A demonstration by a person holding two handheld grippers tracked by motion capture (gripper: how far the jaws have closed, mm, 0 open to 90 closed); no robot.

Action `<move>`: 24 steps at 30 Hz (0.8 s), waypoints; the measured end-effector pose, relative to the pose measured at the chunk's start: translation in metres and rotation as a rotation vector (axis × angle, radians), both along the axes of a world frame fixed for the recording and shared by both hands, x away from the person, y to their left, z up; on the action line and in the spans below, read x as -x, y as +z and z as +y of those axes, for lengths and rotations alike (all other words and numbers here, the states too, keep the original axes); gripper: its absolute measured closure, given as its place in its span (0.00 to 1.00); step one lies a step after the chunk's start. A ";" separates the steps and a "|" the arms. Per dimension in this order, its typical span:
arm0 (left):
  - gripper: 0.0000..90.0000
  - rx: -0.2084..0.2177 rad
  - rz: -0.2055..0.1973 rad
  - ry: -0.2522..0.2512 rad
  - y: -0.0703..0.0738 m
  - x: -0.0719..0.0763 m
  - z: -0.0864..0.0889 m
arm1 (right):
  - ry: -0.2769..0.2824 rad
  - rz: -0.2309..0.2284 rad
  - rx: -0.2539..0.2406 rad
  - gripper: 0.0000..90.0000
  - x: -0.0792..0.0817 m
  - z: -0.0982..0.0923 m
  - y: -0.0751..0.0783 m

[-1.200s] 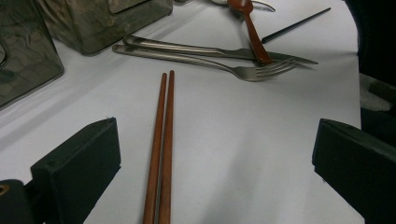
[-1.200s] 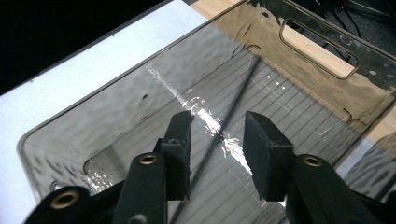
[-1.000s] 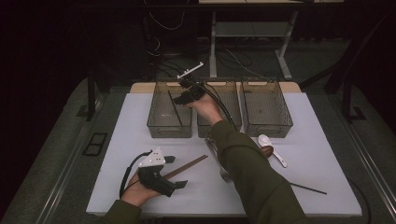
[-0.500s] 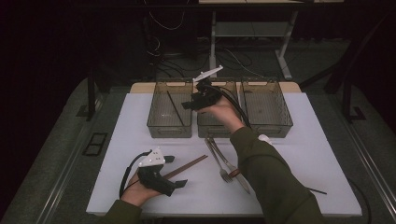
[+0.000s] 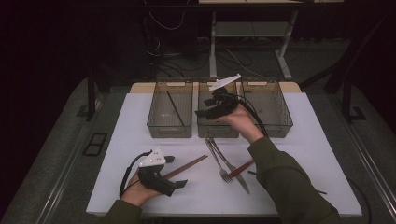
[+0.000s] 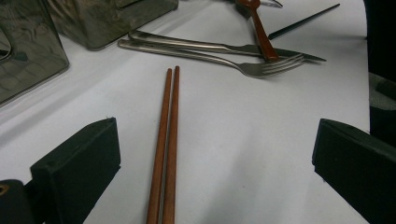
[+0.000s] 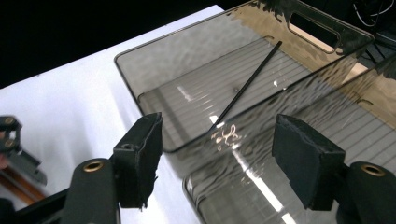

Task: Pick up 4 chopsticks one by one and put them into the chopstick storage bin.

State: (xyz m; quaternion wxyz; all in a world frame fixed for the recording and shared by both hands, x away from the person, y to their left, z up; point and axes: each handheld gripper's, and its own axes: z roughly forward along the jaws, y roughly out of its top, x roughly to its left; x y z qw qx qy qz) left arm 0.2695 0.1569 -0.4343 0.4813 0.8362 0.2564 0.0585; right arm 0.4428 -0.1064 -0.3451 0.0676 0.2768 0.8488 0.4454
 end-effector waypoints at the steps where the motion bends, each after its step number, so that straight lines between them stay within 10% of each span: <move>1: 0.00 0.005 0.003 0.002 0.000 0.000 0.000 | 0.002 0.002 -0.002 0.36 0.002 -0.003 -0.001; 24: 0.00 -0.012 -0.015 0.010 -0.002 -0.001 0.005 | 0.068 -0.050 -0.043 0.31 0.055 -0.077 -0.014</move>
